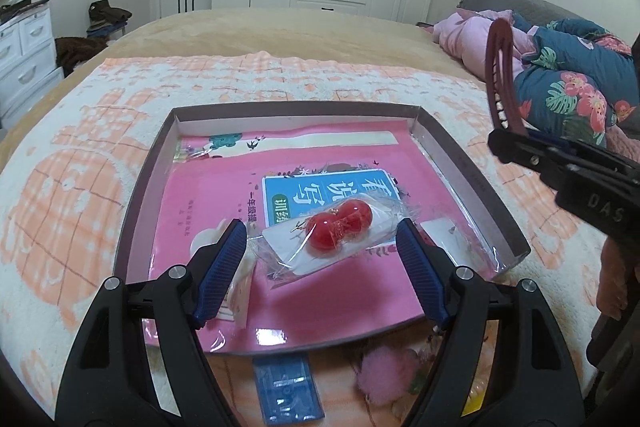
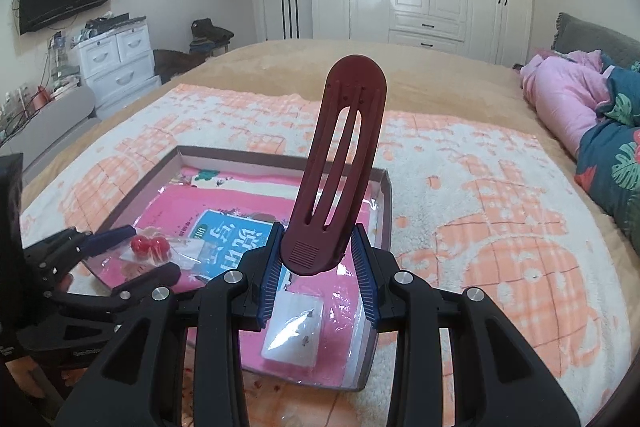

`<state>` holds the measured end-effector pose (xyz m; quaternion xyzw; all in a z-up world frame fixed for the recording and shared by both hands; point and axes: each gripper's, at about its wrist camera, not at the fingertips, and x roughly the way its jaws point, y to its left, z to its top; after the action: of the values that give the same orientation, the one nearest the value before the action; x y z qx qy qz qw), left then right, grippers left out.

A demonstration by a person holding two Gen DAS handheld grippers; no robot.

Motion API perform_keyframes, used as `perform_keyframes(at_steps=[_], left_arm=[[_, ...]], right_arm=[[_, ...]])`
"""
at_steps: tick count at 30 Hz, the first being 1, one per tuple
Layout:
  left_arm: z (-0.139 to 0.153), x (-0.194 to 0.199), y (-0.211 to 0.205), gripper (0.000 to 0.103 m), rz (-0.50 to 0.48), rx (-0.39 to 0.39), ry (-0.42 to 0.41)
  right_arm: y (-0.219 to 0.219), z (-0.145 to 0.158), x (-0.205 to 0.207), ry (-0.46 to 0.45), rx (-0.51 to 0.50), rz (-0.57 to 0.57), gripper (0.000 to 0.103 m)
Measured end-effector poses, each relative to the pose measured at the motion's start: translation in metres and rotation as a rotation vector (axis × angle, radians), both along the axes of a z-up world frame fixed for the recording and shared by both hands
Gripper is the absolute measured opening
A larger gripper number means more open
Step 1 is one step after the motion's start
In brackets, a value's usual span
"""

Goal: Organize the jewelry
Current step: 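Lower the red-bead card into the box with the left tool while the right carries the maroon clip, then lower the maroon hair clip onto the pink book and open the right tool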

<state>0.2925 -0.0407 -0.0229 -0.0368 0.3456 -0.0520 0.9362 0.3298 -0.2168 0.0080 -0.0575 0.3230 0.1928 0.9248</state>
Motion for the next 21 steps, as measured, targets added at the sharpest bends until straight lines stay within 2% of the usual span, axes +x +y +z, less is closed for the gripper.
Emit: perform_keyframes(at_steps=[10, 21], left_arm=[[-0.009, 0.009, 0.000, 0.068, -0.007, -0.017, 0.023], [-0.009, 0.011, 0.002, 0.069, -0.008, -0.025, 0.031]], right_arm=[[0.004, -0.030, 0.013, 0.076, -0.032, 0.004, 0.033], [0.005, -0.046, 0.022, 0.122, -0.036, 0.003, 0.033]])
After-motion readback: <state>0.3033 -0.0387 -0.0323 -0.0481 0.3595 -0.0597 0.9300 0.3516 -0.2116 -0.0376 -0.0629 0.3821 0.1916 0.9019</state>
